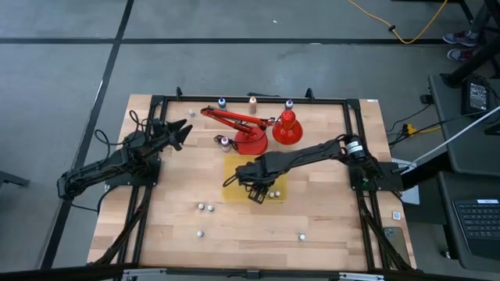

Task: Pick & Place food coloring
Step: Put the small red food bottle into the yellow bin

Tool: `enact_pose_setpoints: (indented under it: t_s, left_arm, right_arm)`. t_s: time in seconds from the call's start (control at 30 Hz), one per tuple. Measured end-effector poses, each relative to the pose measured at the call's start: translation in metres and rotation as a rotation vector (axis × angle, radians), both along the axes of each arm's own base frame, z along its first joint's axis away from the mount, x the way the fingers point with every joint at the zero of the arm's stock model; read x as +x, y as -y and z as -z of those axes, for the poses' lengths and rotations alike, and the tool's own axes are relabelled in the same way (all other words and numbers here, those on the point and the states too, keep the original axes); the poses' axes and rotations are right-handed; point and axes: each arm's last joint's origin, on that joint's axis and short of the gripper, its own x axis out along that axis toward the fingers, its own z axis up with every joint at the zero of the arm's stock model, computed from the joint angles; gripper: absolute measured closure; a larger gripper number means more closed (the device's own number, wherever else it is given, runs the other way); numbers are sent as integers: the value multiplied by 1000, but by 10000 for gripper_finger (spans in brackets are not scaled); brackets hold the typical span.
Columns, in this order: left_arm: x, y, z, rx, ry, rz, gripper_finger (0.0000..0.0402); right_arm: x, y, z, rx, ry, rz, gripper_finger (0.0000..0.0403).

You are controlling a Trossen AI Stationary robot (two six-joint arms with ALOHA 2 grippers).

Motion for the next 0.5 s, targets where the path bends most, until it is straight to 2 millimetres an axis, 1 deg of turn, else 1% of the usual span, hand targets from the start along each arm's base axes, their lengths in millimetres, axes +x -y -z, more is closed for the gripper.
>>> enact_pose_setpoints:
  t_s: [0.13, 0.27, 0.37, 0.5]
  left_arm:
    - [0, 0, 0, 0, 0, 0, 90]
    - [0, 0, 0, 0, 0, 0, 89]
    - [0, 0, 0, 0, 0, 0, 91]
    - [0, 0, 0, 0, 0, 0, 89]
  right_arm:
    - [-5, 0, -10, -6, -3, 0, 247]
    - [-14, -3, -27, -5, 4, 17, 247]
    - [-21, -10, -39, 1, 13, 29, 247]
    - [-35, -26, -59, 12, 38, 29, 244]
